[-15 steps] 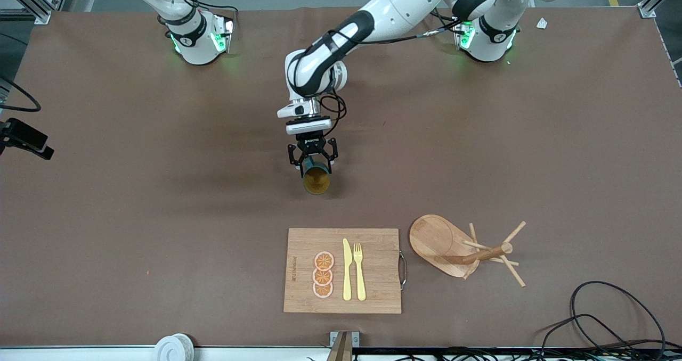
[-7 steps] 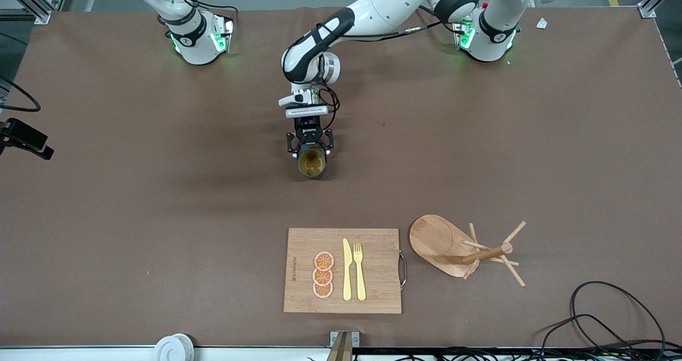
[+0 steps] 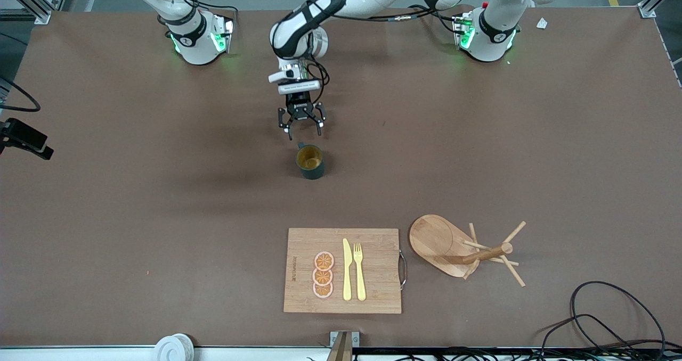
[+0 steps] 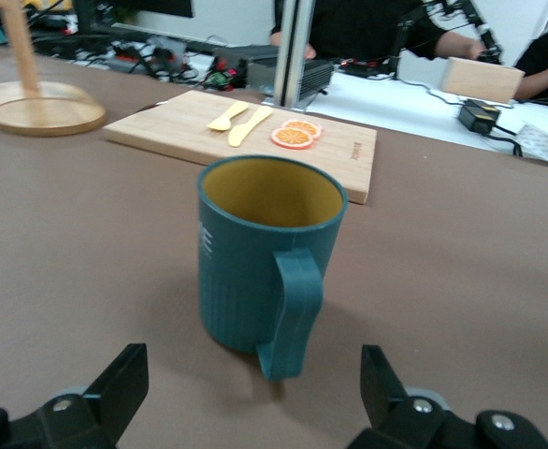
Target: Transfer cup from left to right arm and place
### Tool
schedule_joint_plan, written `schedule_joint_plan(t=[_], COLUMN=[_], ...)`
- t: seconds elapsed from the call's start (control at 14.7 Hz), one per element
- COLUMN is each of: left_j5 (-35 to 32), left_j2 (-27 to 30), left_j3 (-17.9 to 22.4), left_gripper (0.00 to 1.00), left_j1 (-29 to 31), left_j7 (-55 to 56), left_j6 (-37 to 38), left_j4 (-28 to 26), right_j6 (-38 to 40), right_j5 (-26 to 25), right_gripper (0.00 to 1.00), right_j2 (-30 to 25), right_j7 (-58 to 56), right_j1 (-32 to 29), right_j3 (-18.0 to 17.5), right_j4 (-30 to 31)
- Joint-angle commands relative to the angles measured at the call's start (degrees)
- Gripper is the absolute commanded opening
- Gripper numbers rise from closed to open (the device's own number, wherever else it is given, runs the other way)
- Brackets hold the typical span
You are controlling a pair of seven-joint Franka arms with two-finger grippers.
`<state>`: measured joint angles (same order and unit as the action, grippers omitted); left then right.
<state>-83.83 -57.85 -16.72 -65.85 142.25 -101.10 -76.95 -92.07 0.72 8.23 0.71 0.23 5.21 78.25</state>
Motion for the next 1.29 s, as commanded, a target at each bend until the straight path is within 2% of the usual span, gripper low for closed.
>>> schedule_joint_plan(t=[0.0,0.2,0.34,0.61,0.82,0.95,1.23], left_j5=[5.1,12.3,18.2,28.3,36.3,40.2,46.1], left_j2=[4.6,10.3,14.6,23.2,28.2,30.2,31.1], left_j3=[-3.1,-3.6,-3.1,-3.1,-3.1,-3.1,-3.8], left_gripper=[1.00,1.00,1.00,1.00,1.00,1.00,1.00], left_j1=[0.8,1.5,2.8,11.5,21.9,29.6,47.0], left_j7=[-0.6,-5.0,-12.8,-28.4,-41.9,-49.7,-59.4], left_j6=[3.3,3.4,3.4,3.2,3.2,3.0,0.5], left_j4=[-0.7,-0.7,-0.7,-0.7,-0.7,-0.6,-0.6], right_j6=[0.6,1.9,1.5,2.0,-2.0,-5.3,-17.3], right_j5=[0.9,1.2,1.2,3.8,3.7,3.9,4.2], right_gripper=[1.00,1.00,1.00,1.00,1.00,1.00,1.00], right_j2=[-0.4,0.5,4.9,10.0,15.0,16.6,17.0], right_j7=[0.3,-0.1,0.3,1.4,2.2,5.4,24.1], right_j1=[-1.4,-0.9,0.7,1.9,4.1,6.6,15.5], right_j3=[-0.8,-0.9,-1.1,-1.2,-1.2,-1.2,-1.2], right_j4=[0.1,0.5,0.3,1.8,2.5,5.1,13.2])
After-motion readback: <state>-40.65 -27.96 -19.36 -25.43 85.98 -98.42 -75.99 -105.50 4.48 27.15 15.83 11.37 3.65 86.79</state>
